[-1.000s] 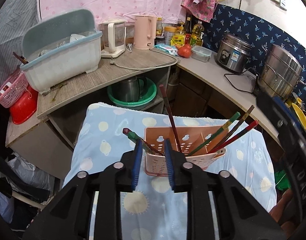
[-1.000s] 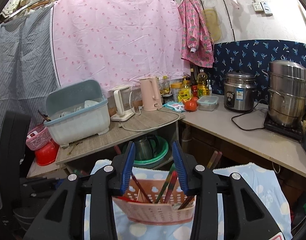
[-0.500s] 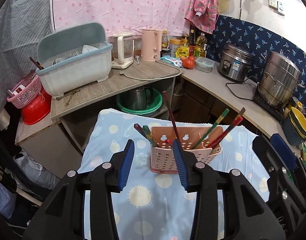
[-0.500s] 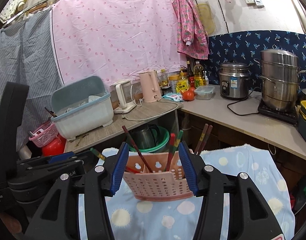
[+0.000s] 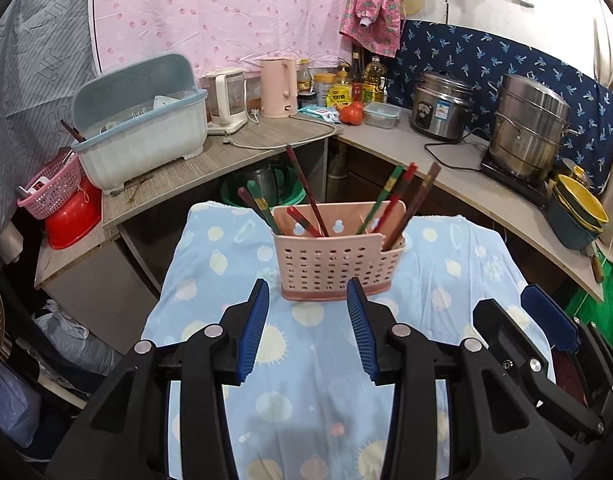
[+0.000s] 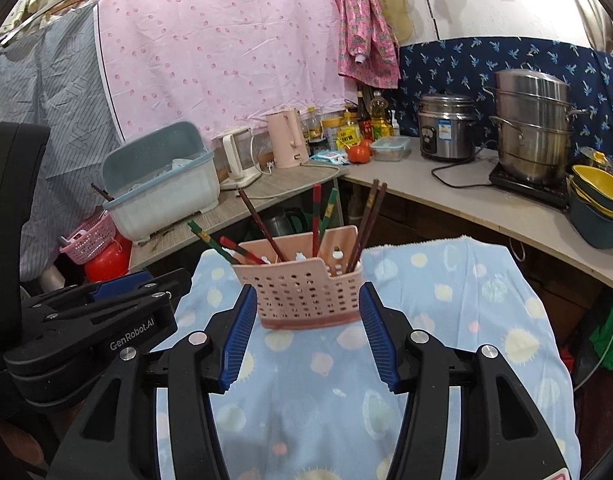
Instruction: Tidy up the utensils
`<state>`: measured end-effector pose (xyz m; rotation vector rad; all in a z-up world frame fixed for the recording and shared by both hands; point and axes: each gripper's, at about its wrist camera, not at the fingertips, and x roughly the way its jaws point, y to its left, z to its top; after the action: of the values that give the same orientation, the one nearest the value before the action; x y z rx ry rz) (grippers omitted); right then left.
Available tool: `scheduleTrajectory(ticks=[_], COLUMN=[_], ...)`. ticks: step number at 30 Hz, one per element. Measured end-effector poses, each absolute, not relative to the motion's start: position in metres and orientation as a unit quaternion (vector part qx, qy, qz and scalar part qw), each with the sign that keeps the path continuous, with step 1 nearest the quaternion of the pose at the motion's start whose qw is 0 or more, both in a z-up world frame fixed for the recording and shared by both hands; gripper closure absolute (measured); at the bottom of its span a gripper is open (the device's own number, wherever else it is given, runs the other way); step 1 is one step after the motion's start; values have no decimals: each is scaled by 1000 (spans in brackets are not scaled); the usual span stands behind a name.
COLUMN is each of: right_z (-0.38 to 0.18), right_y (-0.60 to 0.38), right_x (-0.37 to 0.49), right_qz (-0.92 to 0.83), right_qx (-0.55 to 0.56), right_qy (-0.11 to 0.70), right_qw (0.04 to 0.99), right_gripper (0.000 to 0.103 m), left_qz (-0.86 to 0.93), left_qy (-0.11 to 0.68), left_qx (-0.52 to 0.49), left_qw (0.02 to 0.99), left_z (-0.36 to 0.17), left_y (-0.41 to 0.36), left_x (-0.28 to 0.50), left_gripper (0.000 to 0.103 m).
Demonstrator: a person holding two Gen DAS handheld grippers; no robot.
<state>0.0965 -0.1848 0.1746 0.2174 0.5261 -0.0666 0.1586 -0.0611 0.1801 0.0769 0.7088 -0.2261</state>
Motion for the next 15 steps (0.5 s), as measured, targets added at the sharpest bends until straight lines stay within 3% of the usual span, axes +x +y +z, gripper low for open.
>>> scheduleTrajectory(ticks=[10, 15], right_z=[161, 153], right_y=[-188, -188], right_x=[71, 69], right_qz=[-51, -56], right_qx=[104, 106], right_qy=[297, 313], right_qw=[948, 942], right_gripper=[47, 46], left_qz=[-100, -87], left_qy=[350, 358], left_qx=[57, 52], left_qw=[930, 928], left_z=[162, 152], left_y=[-72, -68], left_x=[131, 129], left_gripper=[63, 53])
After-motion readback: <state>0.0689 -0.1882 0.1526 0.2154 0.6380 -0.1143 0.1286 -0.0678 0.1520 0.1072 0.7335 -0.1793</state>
